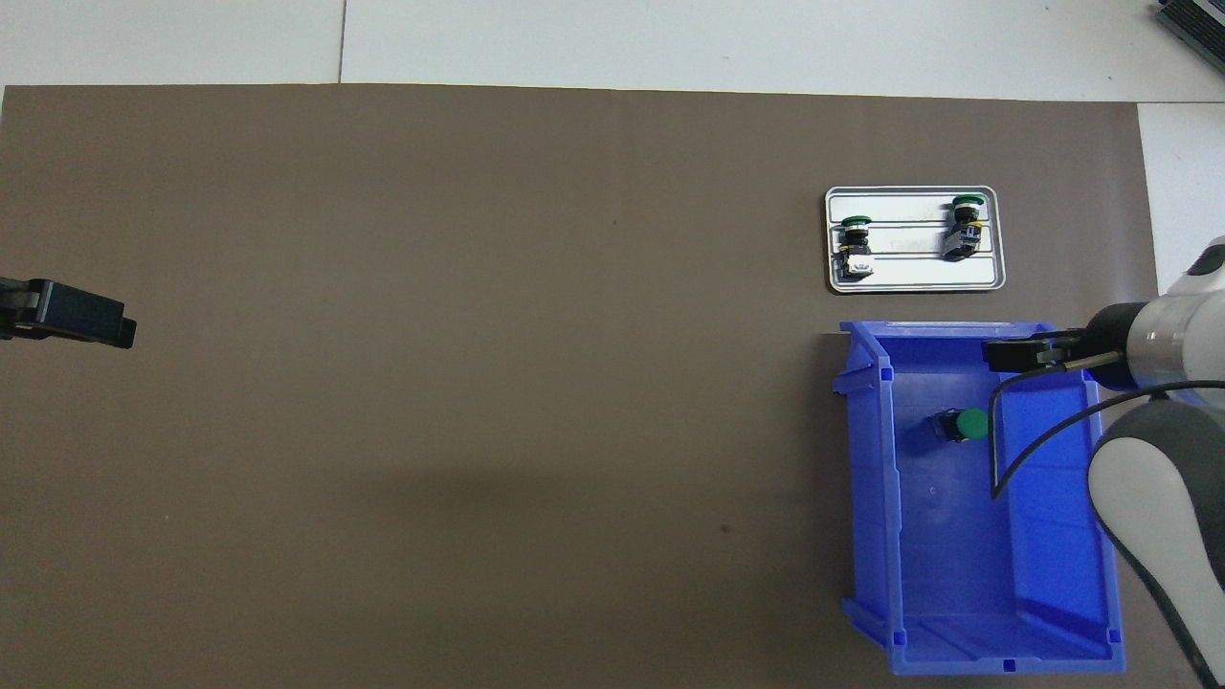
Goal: Place and press button with both arms
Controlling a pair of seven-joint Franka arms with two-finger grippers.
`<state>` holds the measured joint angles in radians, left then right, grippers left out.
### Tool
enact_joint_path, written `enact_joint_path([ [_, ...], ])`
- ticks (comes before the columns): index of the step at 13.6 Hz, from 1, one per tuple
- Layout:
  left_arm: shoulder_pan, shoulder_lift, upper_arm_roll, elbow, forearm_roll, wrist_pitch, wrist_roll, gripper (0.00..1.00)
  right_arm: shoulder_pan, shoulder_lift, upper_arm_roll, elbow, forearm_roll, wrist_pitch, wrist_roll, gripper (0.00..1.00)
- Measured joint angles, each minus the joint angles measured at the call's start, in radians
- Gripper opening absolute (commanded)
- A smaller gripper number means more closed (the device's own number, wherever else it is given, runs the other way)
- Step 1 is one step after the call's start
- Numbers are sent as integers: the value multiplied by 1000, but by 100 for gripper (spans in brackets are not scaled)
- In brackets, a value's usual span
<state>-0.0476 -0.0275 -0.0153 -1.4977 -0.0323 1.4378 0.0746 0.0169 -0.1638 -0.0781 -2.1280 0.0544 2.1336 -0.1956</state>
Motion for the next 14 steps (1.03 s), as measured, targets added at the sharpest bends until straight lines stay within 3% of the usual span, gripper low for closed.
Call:
enact_joint_path([
  [4, 0, 0, 0, 0, 0, 0, 0, 100, 0, 16, 0, 147, -65, -136, 117, 100],
  [12, 0, 0, 0, 0, 0, 0, 0, 100, -14, 63, -2, 539, -87, -582, 251, 100],
  [14, 0, 0, 0, 0, 0, 0, 0, 100, -25, 83, -2, 569, -87, -603, 259, 100],
])
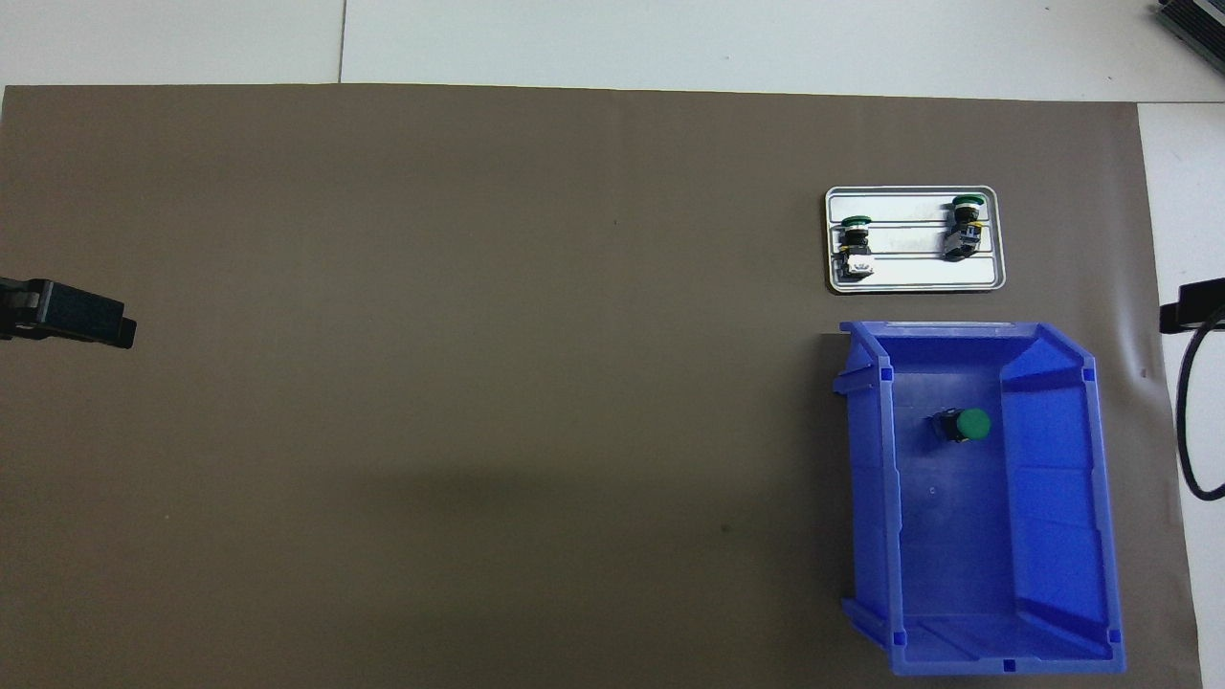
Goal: Place and press button with both arms
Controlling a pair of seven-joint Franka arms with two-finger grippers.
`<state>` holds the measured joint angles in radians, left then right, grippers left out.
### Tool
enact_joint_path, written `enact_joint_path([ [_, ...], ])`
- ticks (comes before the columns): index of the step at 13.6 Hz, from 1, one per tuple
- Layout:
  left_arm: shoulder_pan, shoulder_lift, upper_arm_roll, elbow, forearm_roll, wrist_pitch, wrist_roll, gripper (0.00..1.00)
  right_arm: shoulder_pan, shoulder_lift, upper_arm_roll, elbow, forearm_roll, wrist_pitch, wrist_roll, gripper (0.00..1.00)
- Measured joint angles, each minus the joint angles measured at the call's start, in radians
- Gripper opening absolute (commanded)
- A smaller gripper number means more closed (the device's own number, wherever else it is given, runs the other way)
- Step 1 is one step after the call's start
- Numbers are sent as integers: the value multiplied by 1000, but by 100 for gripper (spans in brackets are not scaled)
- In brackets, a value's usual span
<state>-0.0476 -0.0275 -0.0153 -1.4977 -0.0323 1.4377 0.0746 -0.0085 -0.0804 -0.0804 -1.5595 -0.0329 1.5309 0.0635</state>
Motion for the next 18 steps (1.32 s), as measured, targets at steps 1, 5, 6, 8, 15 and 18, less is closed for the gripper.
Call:
enact_joint_path([
  [1, 0, 0, 0, 0, 0, 0, 0, 100, -4, 12, 0, 0, 0, 0, 0, 100],
  [5, 0, 0, 0, 0, 0, 0, 0, 100, -6, 34, 3, -1, 0, -17, -1, 100],
  [6, 0, 0, 0, 0, 0, 0, 0, 100, -6, 33, 7, 0, 1, -21, -2, 100],
  [8, 0, 0, 0, 0, 0, 0, 0, 100, -5, 31, 11, 0, 1, -22, -2, 100],
  [15, 0, 0, 0, 0, 0, 0, 0, 100, 21, 29, 5, 1, 13, -22, -4, 100],
  [18, 0, 0, 0, 0, 0, 0, 0, 100, 27, 29, 1, 1, 13, -22, -4, 100],
])
